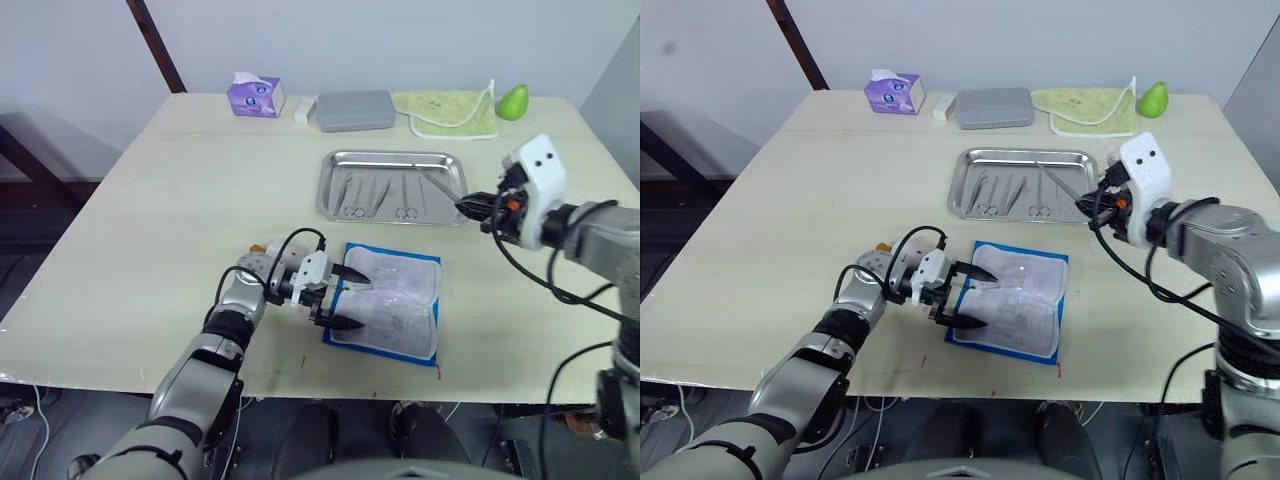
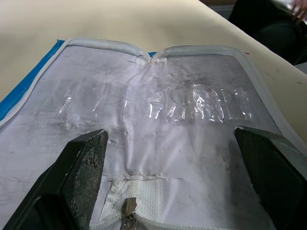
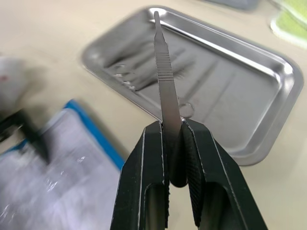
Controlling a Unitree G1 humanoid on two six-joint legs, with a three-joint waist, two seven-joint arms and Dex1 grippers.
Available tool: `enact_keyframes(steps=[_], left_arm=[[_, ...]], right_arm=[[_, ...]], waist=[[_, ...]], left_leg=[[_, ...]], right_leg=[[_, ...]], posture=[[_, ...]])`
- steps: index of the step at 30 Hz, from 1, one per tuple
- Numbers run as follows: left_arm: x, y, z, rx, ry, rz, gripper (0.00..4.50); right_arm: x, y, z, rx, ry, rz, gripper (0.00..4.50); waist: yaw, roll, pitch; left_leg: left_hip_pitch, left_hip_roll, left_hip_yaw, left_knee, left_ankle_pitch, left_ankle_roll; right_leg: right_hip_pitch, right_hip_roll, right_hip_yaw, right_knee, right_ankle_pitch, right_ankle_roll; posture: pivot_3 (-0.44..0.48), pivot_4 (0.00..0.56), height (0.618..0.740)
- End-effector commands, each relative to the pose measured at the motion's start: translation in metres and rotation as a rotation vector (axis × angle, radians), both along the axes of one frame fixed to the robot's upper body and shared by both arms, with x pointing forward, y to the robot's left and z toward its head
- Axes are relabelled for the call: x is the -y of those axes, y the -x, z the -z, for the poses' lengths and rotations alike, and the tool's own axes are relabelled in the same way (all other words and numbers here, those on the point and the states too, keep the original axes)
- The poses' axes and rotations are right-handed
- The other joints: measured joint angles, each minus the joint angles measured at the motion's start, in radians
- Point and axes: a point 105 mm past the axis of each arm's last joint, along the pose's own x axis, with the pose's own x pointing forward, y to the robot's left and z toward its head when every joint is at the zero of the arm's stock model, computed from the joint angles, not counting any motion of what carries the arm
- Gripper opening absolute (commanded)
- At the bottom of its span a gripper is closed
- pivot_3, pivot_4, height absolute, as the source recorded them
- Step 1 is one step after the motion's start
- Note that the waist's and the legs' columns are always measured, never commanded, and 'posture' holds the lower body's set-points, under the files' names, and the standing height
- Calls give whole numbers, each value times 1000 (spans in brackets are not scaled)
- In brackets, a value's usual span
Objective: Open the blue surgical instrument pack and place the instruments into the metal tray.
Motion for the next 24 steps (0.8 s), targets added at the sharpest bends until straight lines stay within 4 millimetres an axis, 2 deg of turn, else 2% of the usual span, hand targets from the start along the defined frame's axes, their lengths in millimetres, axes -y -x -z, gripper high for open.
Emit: enact_keyframes(steps=[1,5,10,14,24], left_arm=[[-6,13,23,-95,-54,7,4500],[-7,13,23,-97,-46,-4,4500],[-8,14,23,-98,-45,-8,4500],[-8,15,23,-98,-43,-11,4500],[-7,17,24,-100,-41,-13,4500]], right_arm=[[3,-31,3,30,-29,180,22],[1,-57,16,30,-43,290,22],[-3,-78,34,-1,-60,349,22],[-5,-88,40,-13,-81,380,22],[-27,-101,54,-41,-114,415,22]], waist=[[-1,1,0],[0,2,0],[-5,4,1],[-10,5,2],[-23,6,2]], left_leg=[[-1,0,0,0,0,0],[-2,-1,0,0,1,-1],[-3,-1,0,0,1,-1],[-2,-1,-1,0,1,-1],[-3,-1,-1,0,1,-1]], right_leg=[[-1,0,0,1,0,0],[-2,2,0,1,2,4],[-2,4,1,1,2,4],[-2,5,1,1,2,4],[-2,4,1,1,2,4]], posture=[[0,150,736],[0,150,736],[0,150,736],[0,150,736],[0,150,736]])
